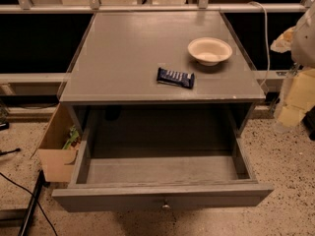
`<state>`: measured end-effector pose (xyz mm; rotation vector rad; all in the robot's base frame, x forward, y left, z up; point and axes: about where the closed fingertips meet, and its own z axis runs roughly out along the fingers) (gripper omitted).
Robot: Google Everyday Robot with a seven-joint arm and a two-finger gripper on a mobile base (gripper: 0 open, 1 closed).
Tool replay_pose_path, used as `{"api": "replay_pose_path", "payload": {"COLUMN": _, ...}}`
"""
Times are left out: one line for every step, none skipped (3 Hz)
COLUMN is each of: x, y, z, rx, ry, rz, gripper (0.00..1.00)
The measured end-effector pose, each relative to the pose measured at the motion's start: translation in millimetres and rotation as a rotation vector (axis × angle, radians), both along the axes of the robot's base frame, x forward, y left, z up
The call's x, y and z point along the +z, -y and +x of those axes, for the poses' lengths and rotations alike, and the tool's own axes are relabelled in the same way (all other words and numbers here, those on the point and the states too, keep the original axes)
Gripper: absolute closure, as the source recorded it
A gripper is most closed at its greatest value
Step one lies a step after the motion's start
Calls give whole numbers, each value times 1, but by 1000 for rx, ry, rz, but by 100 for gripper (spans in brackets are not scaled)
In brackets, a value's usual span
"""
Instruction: Place rxbar blueberry into top drawer
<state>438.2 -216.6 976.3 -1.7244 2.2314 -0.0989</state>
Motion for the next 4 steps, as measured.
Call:
{"api": "replay_pose_path", "payload": {"x": 0, "y": 0, "z": 1, "rx": -1, "ry": 3, "rz": 1, "gripper": 0}}
{"api": "replay_pose_path", "payload": {"x": 0, "y": -10, "z": 15, "rx": -11, "ry": 14, "rz": 42, "gripper": 0}}
{"api": "replay_pose_path", "payload": {"x": -7, "y": -27, "z": 33, "rx": -22, "ry": 7, "rz": 105, "gripper": 0}}
{"api": "replay_pose_path", "payload": {"x": -20, "y": -47, "z": 54, "rx": -55, "ry": -6, "rz": 196, "gripper": 0}}
